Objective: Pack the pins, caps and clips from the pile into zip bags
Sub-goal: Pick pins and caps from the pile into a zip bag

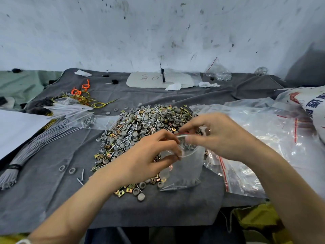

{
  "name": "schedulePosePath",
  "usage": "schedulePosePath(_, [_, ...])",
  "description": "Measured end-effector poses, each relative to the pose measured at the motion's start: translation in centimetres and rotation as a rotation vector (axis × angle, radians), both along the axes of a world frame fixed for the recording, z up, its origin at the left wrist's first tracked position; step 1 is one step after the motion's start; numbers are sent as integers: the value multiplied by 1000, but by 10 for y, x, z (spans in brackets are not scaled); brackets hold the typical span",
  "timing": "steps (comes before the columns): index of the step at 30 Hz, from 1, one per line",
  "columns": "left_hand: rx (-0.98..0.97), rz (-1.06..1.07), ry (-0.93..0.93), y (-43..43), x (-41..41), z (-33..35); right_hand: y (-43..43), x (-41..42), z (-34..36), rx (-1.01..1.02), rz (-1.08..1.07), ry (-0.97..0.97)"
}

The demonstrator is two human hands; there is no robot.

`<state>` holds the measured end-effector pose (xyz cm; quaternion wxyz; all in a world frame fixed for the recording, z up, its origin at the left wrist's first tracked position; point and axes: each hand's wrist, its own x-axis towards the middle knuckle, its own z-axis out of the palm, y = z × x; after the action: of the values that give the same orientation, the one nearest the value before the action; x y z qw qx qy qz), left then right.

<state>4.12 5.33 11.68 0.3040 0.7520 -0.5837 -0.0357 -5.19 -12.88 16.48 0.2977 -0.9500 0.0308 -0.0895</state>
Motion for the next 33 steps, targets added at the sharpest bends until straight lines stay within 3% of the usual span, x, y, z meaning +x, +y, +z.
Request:
schedulePosePath(4, [1, 22, 18, 2, 0, -1, -16, 0, 4, 888, -232, -174])
schedulePosePath(6, [-9, 21, 18, 0, -2, -1, -16, 4, 4, 1087, -223, -208])
schedulePosePath(12, [-54, 3, -17, -10, -5, -2, 26, 16, -7, 743, -45, -112])
schedulePosePath(16, [-69, 25, -12, -8, -1, -4, 24, 18, -15, 742, 8, -123])
schedulePosePath(18, [-96, 43, -37, -6, 1, -5, 19, 20, -15, 778, 0, -209])
schedulePosePath(20, [-123, 59, -42, -2, 4, -6, 7, 23, -15, 903, -33, -429])
schedulePosePath(22, [-156, 71, -22, 4, 6, -7, -14, 29, -26, 1005, -175, -638])
schedulePosePath(23, [-179, 77, -15, 7, 6, -7, -23, 33, -37, 978, -294, -652])
schedulePosePath(25, [-212, 95, -6, 11, 6, -6, -28, 42, -74, 812, -456, -406])
schedulePosePath(28, [-263, 120, -8, 19, 8, -3, -12, 47, -136, 668, -269, 62])
schedulePosePath(30, [-320, 137, -37, 25, 12, 1, 0, 47, -158, 565, -171, 135])
schedulePosePath(33, [-373, 184, -59, 32, 17, 5, 3, 53, -166, 233, -126, 111])
